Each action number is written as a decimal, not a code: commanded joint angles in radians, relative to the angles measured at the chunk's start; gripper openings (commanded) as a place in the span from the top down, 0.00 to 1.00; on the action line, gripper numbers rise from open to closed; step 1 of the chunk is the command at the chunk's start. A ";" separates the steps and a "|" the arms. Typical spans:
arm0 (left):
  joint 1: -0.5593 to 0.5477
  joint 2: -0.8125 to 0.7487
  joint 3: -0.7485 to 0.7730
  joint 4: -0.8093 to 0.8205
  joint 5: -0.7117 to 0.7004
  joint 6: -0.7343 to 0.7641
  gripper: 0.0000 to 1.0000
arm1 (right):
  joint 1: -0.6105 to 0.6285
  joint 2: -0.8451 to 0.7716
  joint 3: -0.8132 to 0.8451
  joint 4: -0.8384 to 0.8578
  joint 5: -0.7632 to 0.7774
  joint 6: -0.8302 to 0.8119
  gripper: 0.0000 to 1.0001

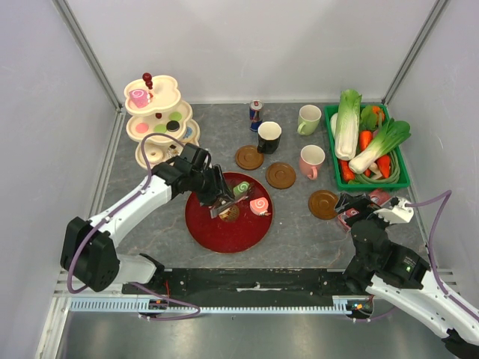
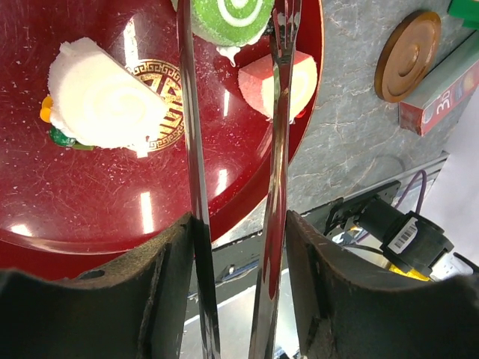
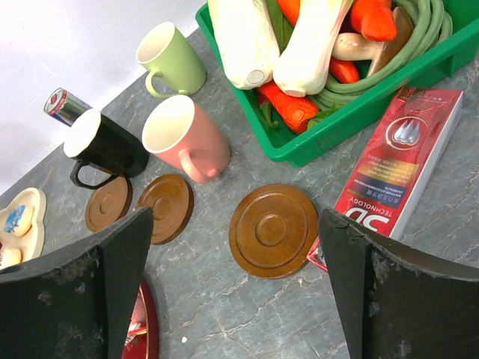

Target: Serve the afternoon tea

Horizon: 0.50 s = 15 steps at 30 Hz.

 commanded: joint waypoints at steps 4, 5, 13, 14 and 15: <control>-0.008 -0.005 0.036 0.037 0.021 -0.034 0.49 | 0.000 -0.009 -0.005 0.018 0.038 0.022 0.02; -0.008 -0.012 0.039 0.036 0.027 -0.034 0.50 | 0.000 -0.010 -0.005 0.018 0.036 0.022 0.02; -0.008 -0.088 0.096 0.001 0.034 -0.037 0.53 | 0.000 -0.021 -0.004 0.017 0.036 0.023 0.02; -0.008 -0.099 0.107 -0.007 0.028 -0.038 0.53 | -0.001 -0.021 -0.004 0.018 0.036 0.023 0.02; -0.006 -0.111 0.114 -0.013 0.017 -0.037 0.53 | 0.000 -0.023 -0.004 0.018 0.036 0.023 0.02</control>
